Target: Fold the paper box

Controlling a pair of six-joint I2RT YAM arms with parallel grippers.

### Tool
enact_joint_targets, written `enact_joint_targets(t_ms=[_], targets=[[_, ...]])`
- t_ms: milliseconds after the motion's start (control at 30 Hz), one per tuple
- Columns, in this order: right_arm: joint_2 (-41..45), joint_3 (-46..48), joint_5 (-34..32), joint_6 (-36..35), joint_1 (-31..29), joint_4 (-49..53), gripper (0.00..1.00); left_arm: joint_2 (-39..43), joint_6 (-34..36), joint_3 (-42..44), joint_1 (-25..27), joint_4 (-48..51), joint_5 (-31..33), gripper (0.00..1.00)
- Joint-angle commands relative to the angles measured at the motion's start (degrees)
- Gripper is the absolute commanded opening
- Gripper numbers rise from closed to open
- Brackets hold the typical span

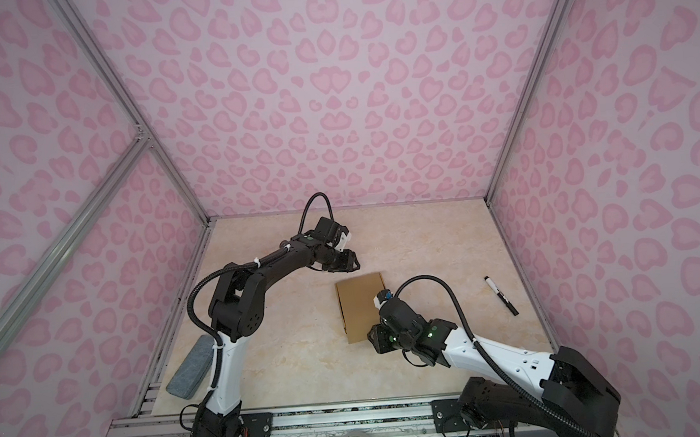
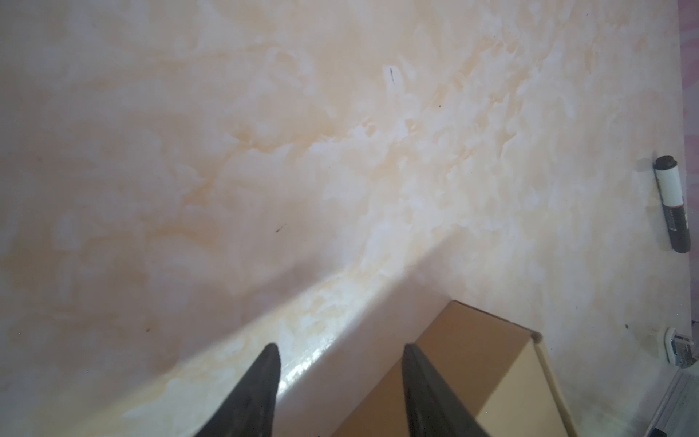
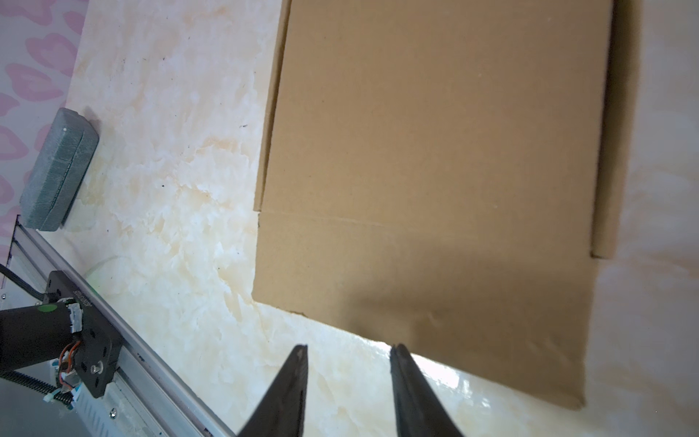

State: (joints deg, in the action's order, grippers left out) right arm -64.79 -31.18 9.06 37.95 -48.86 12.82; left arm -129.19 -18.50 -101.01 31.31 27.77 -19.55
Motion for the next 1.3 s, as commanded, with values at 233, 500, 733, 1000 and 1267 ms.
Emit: enact_joint_targets(t_ms=[233,500,733,1000,1267], targets=[[-1.1,0.6,0.1,0.1,-0.1,-2.9,0.39,-1.3,0.8,1.1,0.1,0.4,-1.7,0.55],[-1.8,1.1,0.3,0.4,-0.1,-3.5,0.39,-1.8,0.8,1.4,0.2,0.3,-2.0,0.55],[-2.1,1.6,0.1,0.3,-0.2,-4.0,0.39,-2.2,0.8,1.7,0.3,0.2,-2.3,0.55],[-2.9,1.5,-0.1,0.0,-0.1,-4.4,0.38,-2.4,0.8,2.5,0.6,-0.1,-2.8,0.55],[-3.5,1.5,-0.3,-0.1,-0.2,-4.9,0.38,-2.6,0.7,3.7,0.9,-0.9,-3.3,0.55]])
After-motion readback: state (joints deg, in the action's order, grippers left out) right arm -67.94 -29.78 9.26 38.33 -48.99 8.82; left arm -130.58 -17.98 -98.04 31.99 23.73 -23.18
